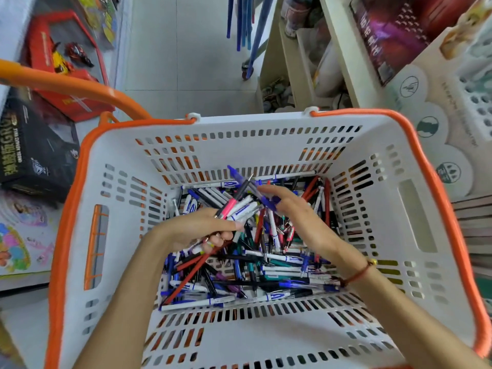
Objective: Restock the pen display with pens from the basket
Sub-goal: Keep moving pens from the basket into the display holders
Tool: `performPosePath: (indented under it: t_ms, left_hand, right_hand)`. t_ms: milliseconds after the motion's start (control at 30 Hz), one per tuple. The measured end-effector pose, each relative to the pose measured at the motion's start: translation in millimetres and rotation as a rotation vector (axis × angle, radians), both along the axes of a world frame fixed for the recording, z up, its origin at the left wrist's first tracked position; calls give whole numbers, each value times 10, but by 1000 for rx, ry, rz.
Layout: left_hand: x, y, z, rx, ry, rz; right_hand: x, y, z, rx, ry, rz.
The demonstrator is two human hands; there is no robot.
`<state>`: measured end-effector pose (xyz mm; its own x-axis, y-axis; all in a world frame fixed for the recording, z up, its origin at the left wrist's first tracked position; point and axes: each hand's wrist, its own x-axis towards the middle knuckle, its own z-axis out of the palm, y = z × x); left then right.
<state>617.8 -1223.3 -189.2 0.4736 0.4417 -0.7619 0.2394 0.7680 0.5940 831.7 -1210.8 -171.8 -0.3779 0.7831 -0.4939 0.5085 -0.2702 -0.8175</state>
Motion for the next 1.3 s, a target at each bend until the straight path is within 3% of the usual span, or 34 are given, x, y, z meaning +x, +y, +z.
performPosePath:
  t_ms: [267,433,600,800,1133,1300]
  left_hand:
    - [159,-53,152,-110,-309,56]
    - [361,-110,198,-168,-498,118]
    - [424,-178,235,-167,-485,110]
    - [477,-198,352,-110,-334,142]
    - [434,-226,432,-117,-421,23]
    - [473,-209,373,-110,-349,94]
  right_hand:
    - [-50,22,136,-36,93,-305]
    - [0,21,194,-323,355,-330]
    - [-48,-17,198,-301,603,-465]
    - [-40,-38,204,-272,579,-481]
    - [28,6,242,-409,602,-234]
    - [69,41,155,-354,464,-214]
